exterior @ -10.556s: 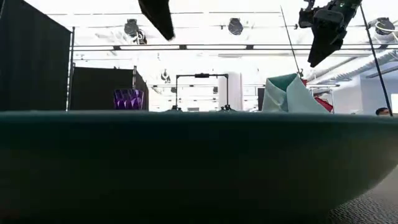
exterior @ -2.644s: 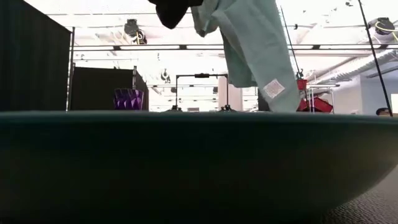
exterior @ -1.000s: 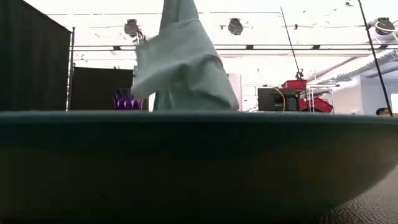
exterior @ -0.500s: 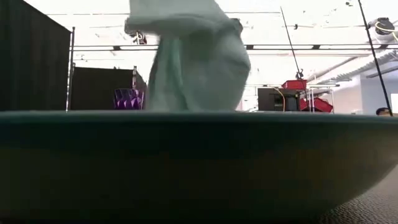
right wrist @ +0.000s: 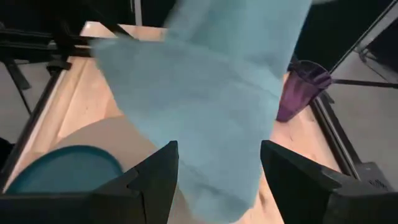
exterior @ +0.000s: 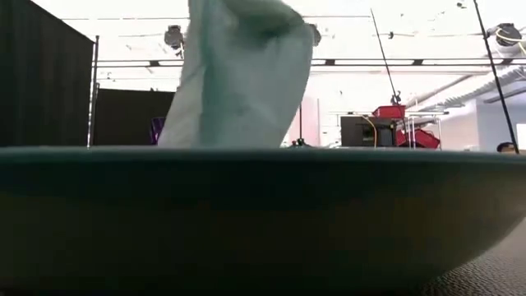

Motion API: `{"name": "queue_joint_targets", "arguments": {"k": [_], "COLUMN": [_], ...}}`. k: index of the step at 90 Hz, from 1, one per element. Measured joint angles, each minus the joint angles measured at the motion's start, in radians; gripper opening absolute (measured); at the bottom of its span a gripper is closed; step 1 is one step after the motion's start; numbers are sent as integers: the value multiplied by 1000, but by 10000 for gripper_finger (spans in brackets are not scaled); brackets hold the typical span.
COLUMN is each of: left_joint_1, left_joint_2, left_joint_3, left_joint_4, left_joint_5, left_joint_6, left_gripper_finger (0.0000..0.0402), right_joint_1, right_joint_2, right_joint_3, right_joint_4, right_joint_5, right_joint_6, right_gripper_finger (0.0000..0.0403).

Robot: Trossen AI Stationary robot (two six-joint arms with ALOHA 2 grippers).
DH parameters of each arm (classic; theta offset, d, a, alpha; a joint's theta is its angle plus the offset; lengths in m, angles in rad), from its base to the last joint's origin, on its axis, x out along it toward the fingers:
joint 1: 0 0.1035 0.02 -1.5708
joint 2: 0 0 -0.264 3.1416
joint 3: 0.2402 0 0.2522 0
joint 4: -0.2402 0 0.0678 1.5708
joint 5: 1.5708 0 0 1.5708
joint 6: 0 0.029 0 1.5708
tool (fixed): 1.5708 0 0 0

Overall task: Set table place
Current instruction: Fold the blue table napkin

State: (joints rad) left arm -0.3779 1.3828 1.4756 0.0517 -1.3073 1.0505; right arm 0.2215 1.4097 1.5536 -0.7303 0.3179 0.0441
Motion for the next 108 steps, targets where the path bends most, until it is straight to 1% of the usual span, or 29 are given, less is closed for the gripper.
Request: {"name": "queue_joint_targets", "arguments": {"k": [5, 10, 12, 14, 16, 22, 23, 25, 28, 31, 36, 41, 44, 51, 58, 73, 85, 95, 108], "left_joint_1": [14, 27, 33, 36, 38, 39, 41, 42, 40, 38, 36, 35, 38, 41, 44, 58, 69, 72, 108], "left_joint_2": [-8, -50, -72, -88, -101, -125, -125, -125, -118, -112, -96, -84, -86, -97, -97, -75, -89, -88, -73], "left_joint_3": [-6, -5, 6, 23, 42, 80, 85, 92, 92, 84, 81, 75, 79, 87, 88, 79, 86, 85, 84], "left_joint_4": [42, 92, 94, 94, 79, -80, -105, -143, -199, -230, -234, -255, -230, -208, -204, -204, -80, 3, 26], "left_joint_5": [158, 337, 370, 367, 336, 139, 112, 91, 116, 168, 233, 223, 200, 180, 183, 209, 202, 201, 201], "left_joint_6": [-88, -196, -225, -239, -239, -212, -215, -239, -288, -338, -365, -354, -355, -356, -364, -363, -364, -364, -363], "left_gripper_finger": [0, 0, 0, 0, 0, 0, 0, 0, 0, 0, 0, 0, 0, 0, 0, 0, 0, 0, 0], "right_joint_1": [-4, -9, -11, -12, -11, -9, -9, -5, -1, 0, -2, -7, -7, -5, -3, 18, 30, 29, 42], "right_joint_2": [-4, -9, -15, -21, -26, -38, -41, -45, -50, -57, -67, -70, -69, -51, -24, 20, 80, 139, 214], "right_joint_3": [0, 0, 0, 0, 0, 0, 0, 0, 0, 0, 0, 1, 1, -3, -17, -32, -33, -33, -35], "right_joint_4": [-1, -4, -4, -7, -11, -23, -27, -34, -44, -51, -42, -35, -24, -10, 23, 137, 197, 235, 272], "right_joint_5": [7, 15, 18, 18, 18, 18, 18, 18, 20, 21, 23, 18, 15, 14, -7, -10, -11, 1, 86], "right_joint_6": [-4, -3, -3, -2, 2, 21, 23, 24, 24, 23, 22, 22, 22, 3, -48, -199, -275, -324, -401], "right_gripper_finger": [212, 212, 212, 212, 212, 212, 212, 212, 212, 212, 212, 212, 212, 212, 212, 212, 212, 212, 212]}}
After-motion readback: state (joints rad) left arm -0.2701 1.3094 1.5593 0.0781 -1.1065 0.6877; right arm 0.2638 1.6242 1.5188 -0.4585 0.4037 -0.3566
